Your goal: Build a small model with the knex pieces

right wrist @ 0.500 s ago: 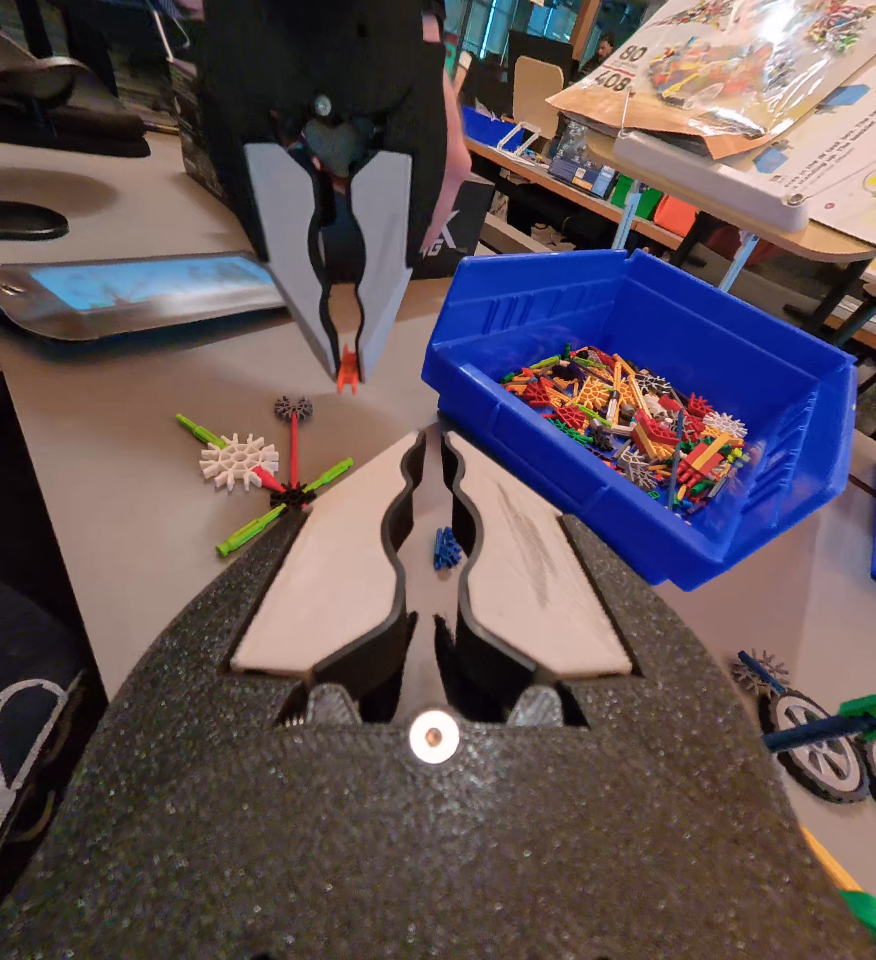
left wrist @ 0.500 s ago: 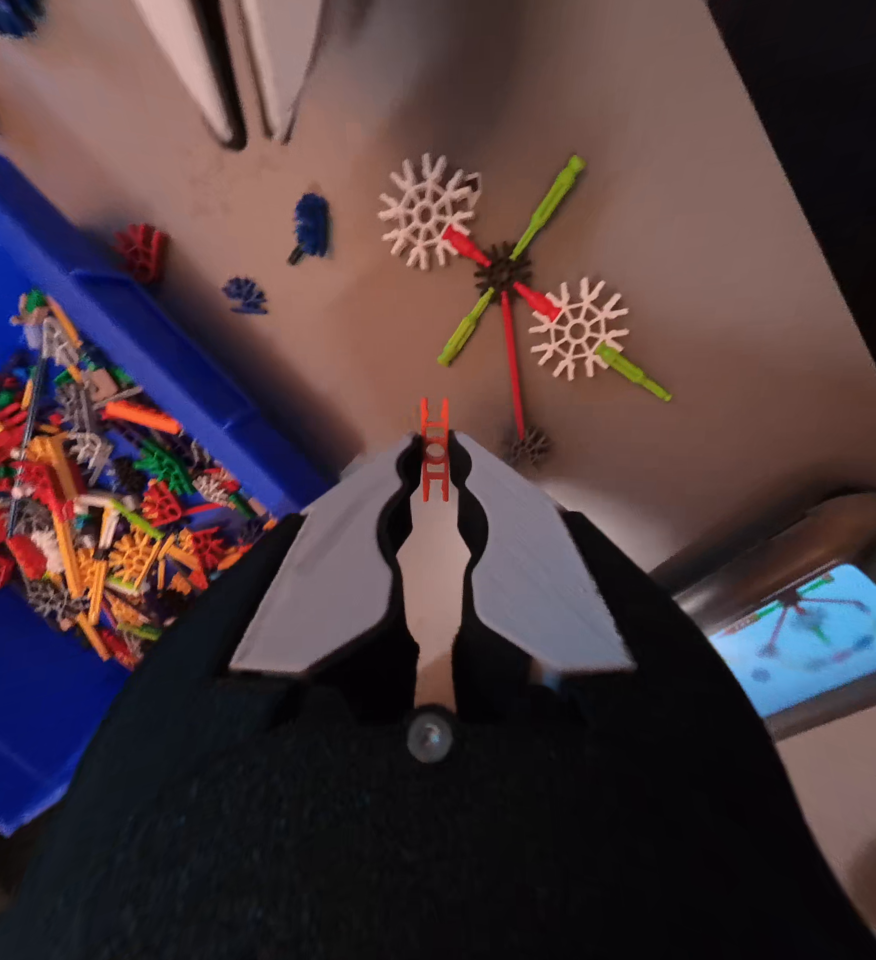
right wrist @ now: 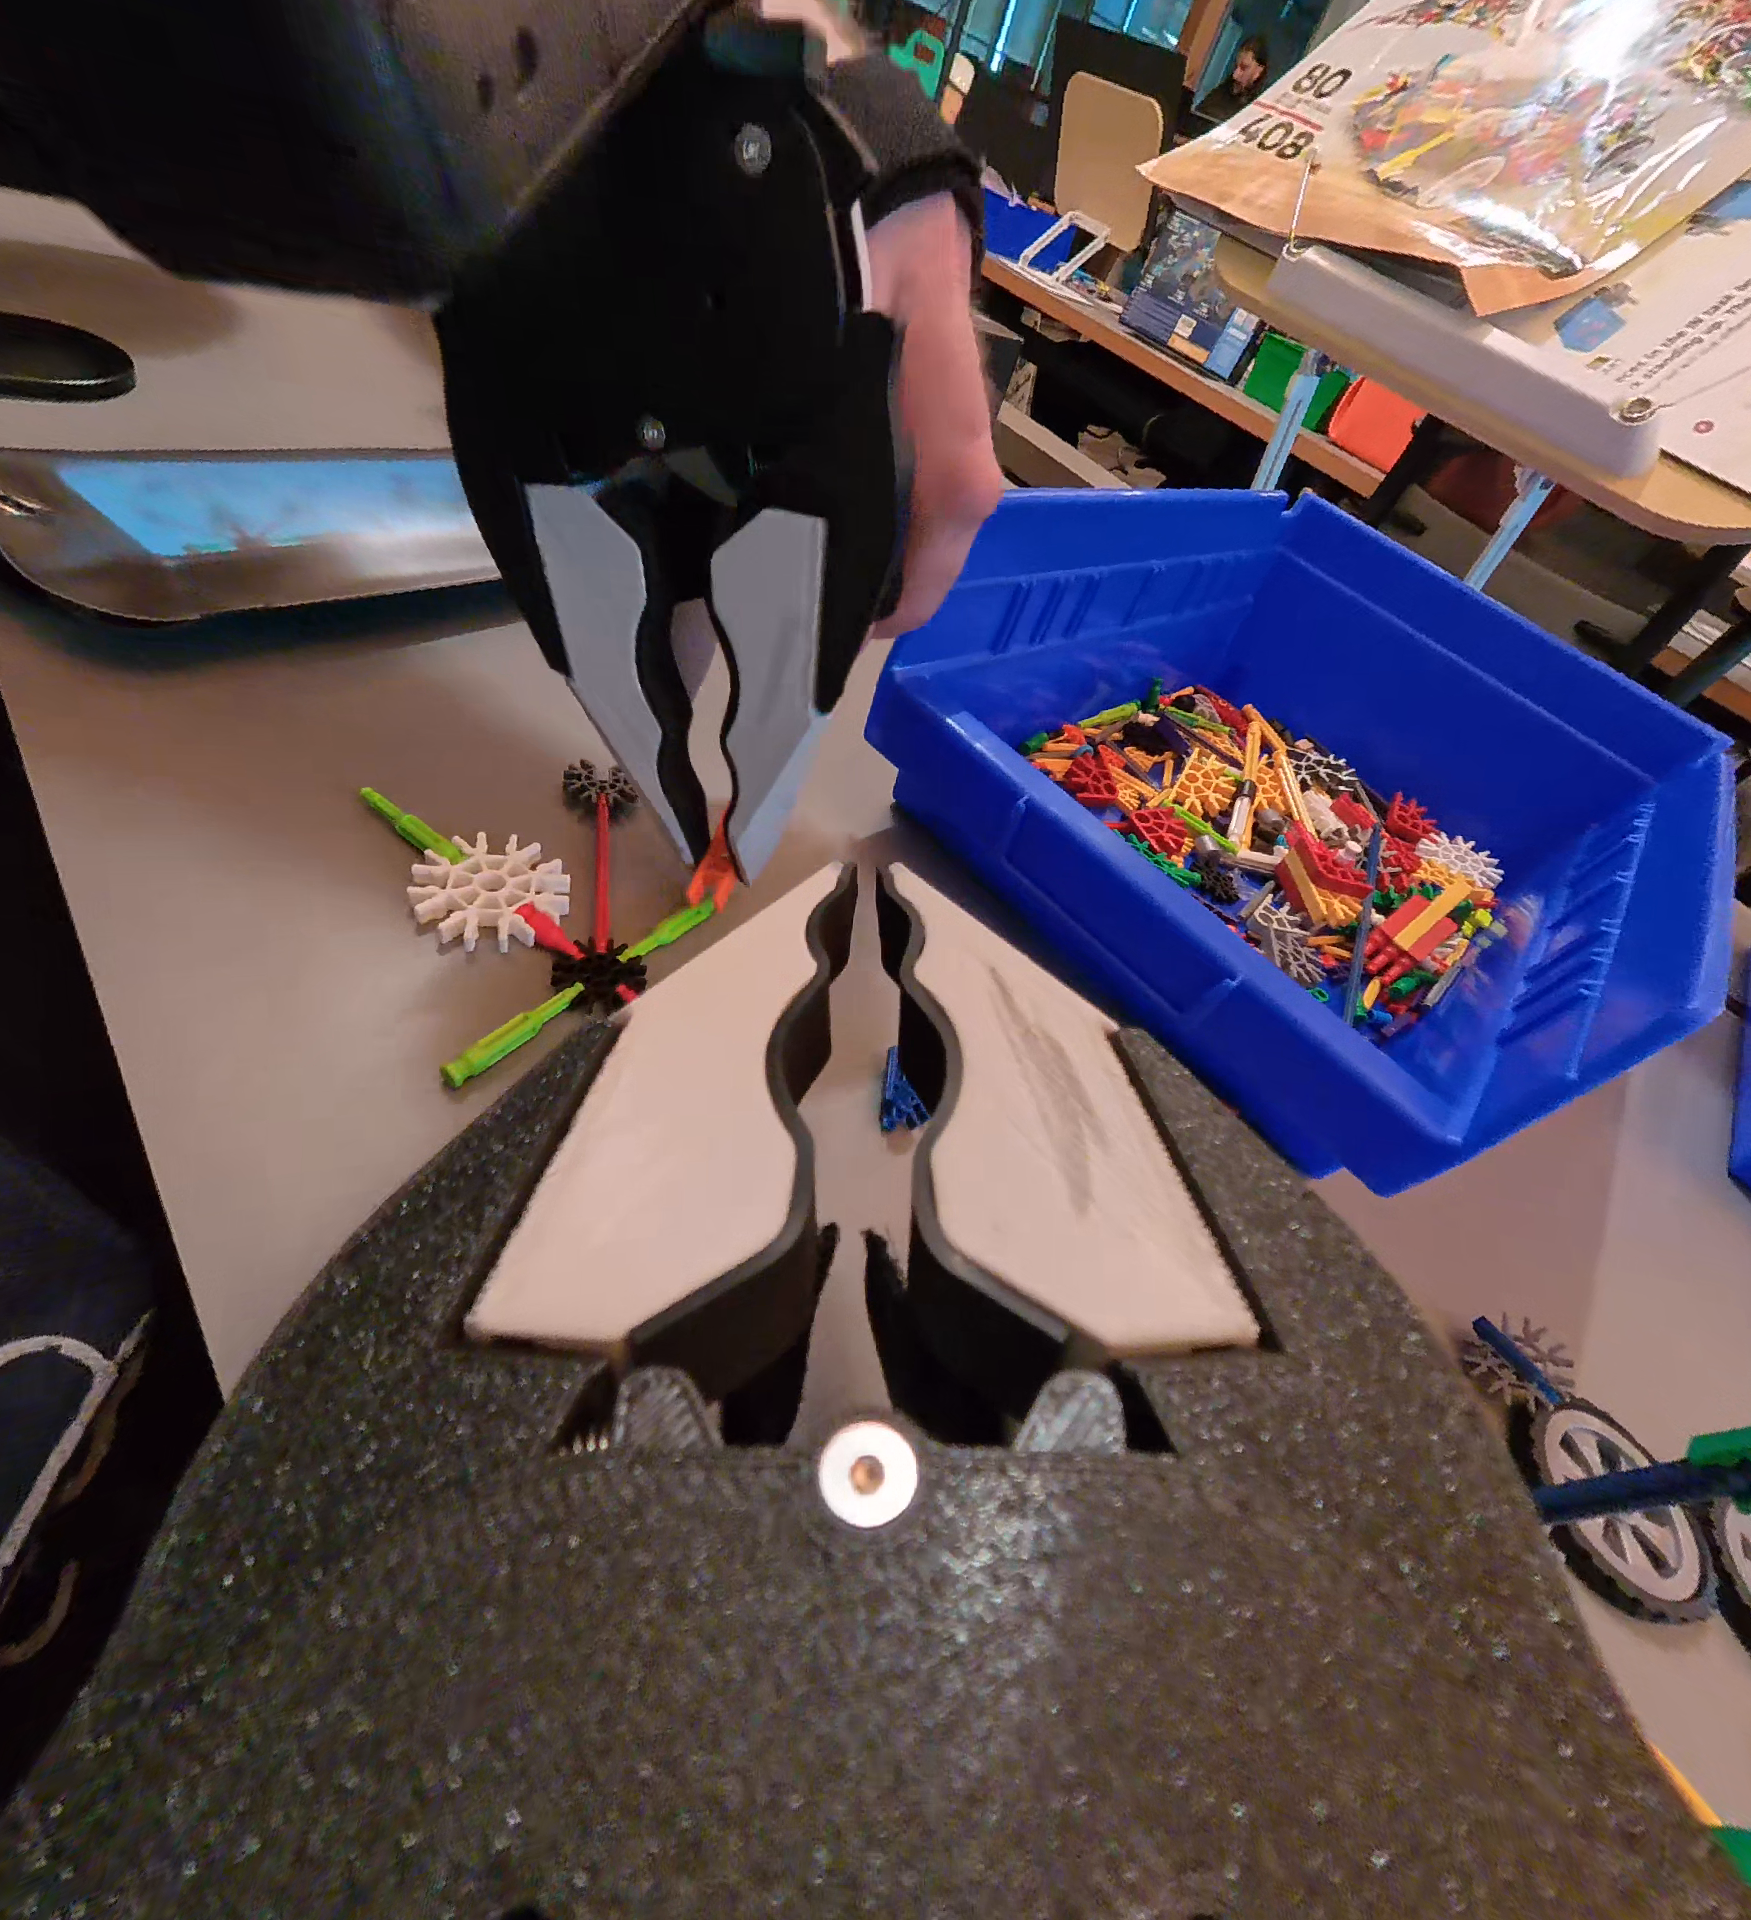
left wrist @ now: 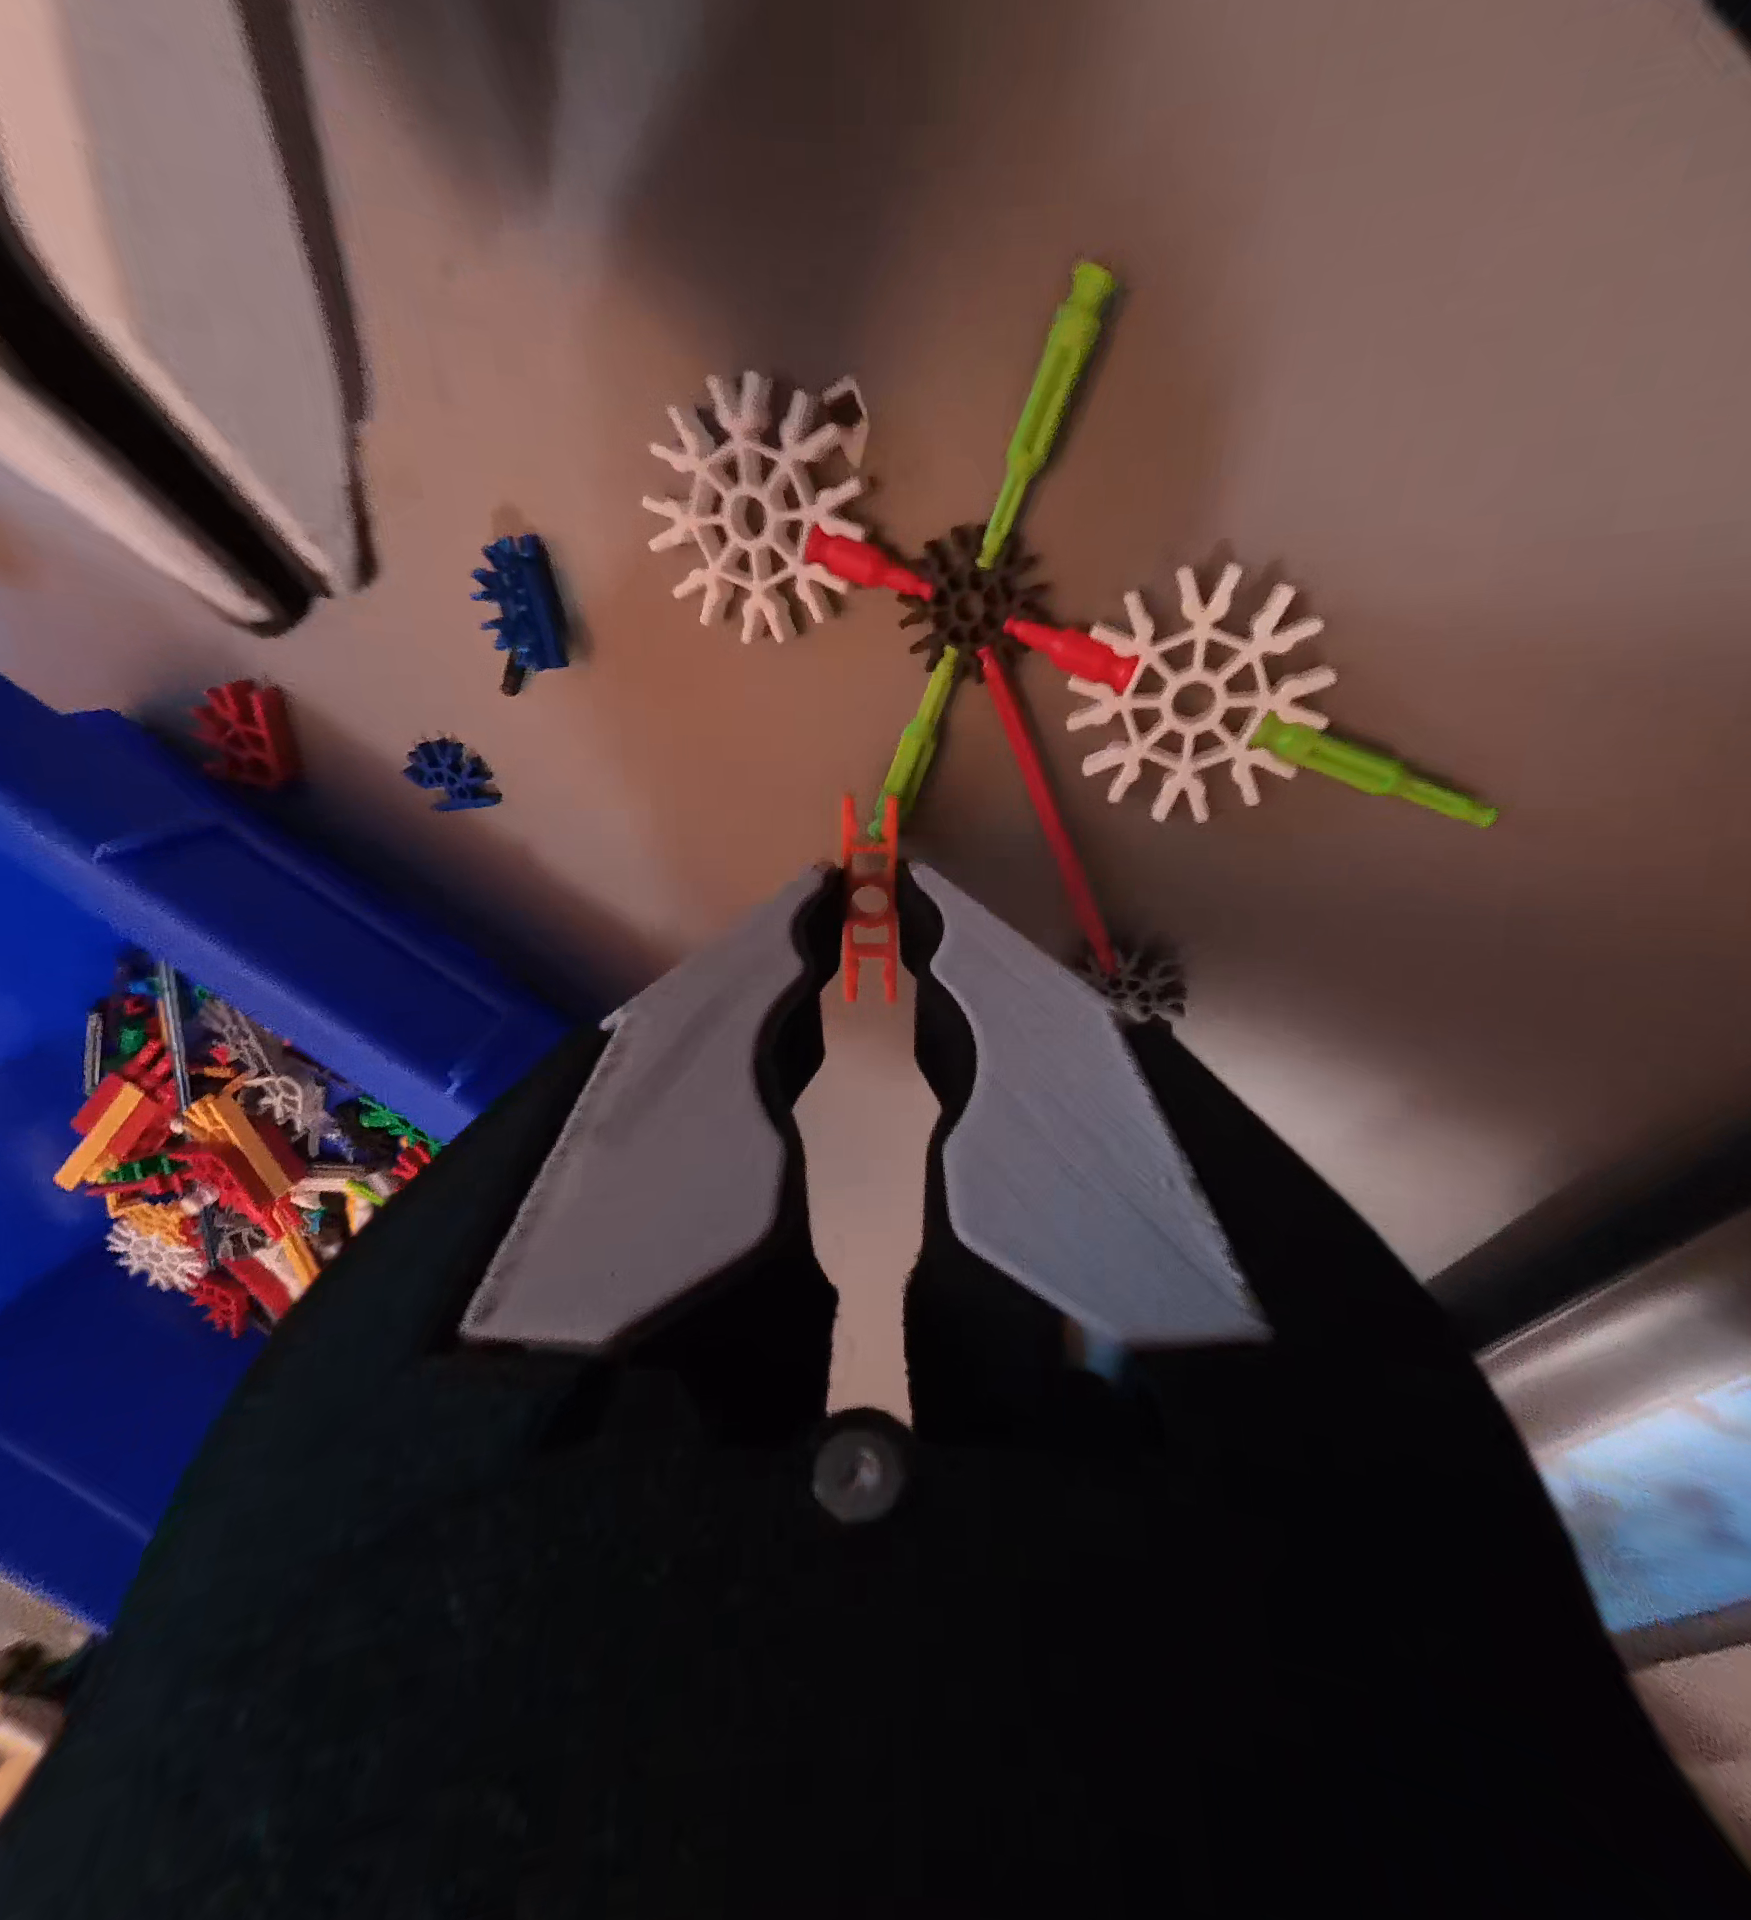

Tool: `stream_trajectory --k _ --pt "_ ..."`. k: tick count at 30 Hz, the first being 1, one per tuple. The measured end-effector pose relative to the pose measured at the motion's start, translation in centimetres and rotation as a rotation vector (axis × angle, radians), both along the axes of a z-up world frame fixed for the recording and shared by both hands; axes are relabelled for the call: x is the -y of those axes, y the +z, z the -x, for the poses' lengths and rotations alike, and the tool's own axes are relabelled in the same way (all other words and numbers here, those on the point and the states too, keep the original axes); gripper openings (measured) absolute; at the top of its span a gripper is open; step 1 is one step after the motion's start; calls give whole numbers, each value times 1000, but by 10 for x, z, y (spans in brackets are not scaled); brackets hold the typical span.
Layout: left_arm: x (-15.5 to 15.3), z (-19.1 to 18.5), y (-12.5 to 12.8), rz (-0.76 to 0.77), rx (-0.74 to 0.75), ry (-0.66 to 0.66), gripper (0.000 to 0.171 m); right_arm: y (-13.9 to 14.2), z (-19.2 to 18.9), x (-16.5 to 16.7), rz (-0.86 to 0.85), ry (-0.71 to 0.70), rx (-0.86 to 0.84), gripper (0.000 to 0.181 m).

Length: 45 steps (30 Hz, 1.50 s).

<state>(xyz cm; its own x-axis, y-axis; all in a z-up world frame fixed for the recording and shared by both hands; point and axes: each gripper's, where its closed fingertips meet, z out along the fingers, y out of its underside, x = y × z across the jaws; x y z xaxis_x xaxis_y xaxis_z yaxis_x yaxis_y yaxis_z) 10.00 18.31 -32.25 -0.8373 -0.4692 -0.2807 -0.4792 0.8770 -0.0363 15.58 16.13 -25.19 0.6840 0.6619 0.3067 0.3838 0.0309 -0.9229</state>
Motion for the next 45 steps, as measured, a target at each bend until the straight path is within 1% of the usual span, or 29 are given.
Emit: stream_trajectory --k 3,7,9,12,16,19,21,29,31,33,37,42,44,45 --pt "-2 2 -5 -27 -15 -42 9 1 0 0 -1 1 -9 3" --pt "-1 -2 -2 -29 -13 -78 9 2 -1 0 -4 1 -16 3" --pt "-3 -5 -1 -60 -11 -106 8 3 -1 0 -6 2 -18 3" --pt "-6 -6 -3 -95 -47 -138 8 3 -1 1 -8 2 -19 3" --pt "-3 -2 -3 -93 -93 -173 8 4 -1 1 -14 4 -26 3" --pt "1 0 5 -63 -100 -162 8 5 -2 1 -18 2 -33 3" --pt "0 2 7 -74 -111 -169 8 5 -2 1 -20 2 -33 3" --pt "-3 7 -4 -73 -166 -178 9 6 -3 1 -26 0 -38 3" --pt "0 7 -4 -56 -166 -175 9 7 -3 1 -29 -1 -39 3" --pt "-1 5 -3 -74 -159 -185 9 7 -3 2 -30 -2 -39 3" --pt "-1 7 -6 -63 -184 -173 9 7 -3 2 -32 -1 -39 3" --pt "-1 3 -6 -61 -177 -161 9 8 -3 2 -36 -1 -40 3" --pt "-1 3 -5 -62 -179 -148 10 8 -3 2 -38 0 -42 3" --pt "-3 3 -5 -68 -176 -140 14 8 -3 2 -39 0 -43 3"
